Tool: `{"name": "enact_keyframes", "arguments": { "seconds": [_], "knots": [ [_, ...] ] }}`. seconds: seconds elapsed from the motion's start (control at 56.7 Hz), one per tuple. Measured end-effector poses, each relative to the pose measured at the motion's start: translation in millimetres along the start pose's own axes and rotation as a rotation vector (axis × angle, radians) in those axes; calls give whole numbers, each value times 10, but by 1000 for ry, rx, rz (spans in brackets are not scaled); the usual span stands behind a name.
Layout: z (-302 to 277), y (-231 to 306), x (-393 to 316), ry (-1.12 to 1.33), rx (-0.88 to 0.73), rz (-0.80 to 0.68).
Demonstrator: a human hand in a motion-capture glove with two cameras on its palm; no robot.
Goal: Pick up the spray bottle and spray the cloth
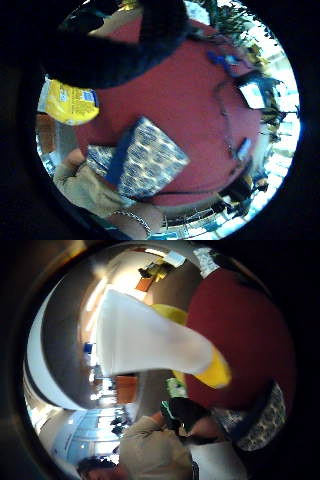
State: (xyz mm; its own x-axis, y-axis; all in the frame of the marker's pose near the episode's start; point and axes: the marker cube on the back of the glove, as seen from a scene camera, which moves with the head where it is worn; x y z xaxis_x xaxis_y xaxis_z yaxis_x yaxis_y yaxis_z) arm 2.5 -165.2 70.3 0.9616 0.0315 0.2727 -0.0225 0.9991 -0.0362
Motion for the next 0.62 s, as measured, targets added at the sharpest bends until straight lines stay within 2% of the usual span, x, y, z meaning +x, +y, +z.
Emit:
{"name": "enact_keyframes", "arguments": {
  "seconds": [0.264, 0.617],
  "knots": [
    [-486, 436, 187, 321, 71, 147],
    [-784, 793, 206, 399, 155, 245]
  ]
}}
